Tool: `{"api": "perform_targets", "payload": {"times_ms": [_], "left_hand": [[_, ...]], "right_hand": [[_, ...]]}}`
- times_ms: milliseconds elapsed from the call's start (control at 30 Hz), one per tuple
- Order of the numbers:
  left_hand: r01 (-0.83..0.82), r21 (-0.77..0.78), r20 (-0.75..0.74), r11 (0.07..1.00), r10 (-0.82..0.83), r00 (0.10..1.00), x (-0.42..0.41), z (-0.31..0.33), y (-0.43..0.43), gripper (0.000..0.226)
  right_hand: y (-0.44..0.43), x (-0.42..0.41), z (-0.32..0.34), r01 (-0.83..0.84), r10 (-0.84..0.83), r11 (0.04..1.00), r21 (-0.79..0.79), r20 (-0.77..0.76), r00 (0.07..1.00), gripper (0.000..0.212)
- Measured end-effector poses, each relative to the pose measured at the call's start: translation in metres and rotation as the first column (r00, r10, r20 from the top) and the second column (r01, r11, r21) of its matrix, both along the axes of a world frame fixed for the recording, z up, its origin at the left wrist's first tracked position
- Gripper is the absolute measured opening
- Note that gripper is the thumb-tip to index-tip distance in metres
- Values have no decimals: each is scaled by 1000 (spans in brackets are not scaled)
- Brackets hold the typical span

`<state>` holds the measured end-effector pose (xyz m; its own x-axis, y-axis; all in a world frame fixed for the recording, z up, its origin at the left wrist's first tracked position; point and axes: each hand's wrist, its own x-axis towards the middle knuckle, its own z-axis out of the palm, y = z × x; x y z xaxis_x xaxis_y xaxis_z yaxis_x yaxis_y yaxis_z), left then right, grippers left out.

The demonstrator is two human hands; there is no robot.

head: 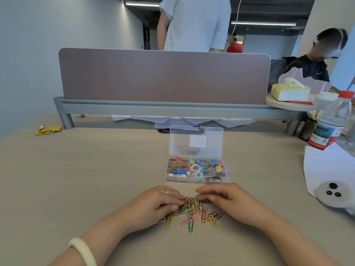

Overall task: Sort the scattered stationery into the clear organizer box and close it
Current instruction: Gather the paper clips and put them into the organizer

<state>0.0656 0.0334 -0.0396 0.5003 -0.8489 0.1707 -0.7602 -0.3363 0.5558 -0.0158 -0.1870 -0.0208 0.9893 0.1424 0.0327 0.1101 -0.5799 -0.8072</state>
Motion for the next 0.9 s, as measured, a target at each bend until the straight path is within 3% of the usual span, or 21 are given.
{"api": "perform_targets", "payload": {"times_ms": [67,133,233,333,467,567,633,700,767,900], "left_hand": [[-60,-69,-143,996,50,988,0,7,12,27],[-128,-79,-220,989,108,970,6,16,26,33],[-114,89,-159,989,127,979,15,21,42,58],[-104,119,-144,987,120,982,14,14,39,56],[-109,-1,-186,994,107,977,7,4,21,29],[-156,-53,-152,986,146,977,3,4,13,31],[-176,-39,-127,984,170,977,0,7,15,50],[-178,30,-63,984,179,982,-3,8,16,76],[-180,118,54,977,174,983,-6,7,15,89],[-163,54,94,985,158,983,-7,3,6,71]], "right_hand": [[-8,-1,8,-10,10,1000,-20,4,1000,34],[-22,-4,16,-28,28,988,-150,1,1000,35],[-38,-6,17,-100,64,920,-379,-106,992,55],[-29,-4,10,-110,66,947,-302,-153,986,54],[-6,0,-3,-100,93,972,-212,-43,995,37],[-1,0,-3,-66,62,985,-158,-28,998,45],[0,-2,-2,-52,45,987,-152,-50,998,65],[4,-2,-2,-54,61,931,-361,8,998,83],[12,-1,-5,-42,112,815,-578,86,990,91],[19,3,-12,-23,131,833,-552,157,979,74]]}}
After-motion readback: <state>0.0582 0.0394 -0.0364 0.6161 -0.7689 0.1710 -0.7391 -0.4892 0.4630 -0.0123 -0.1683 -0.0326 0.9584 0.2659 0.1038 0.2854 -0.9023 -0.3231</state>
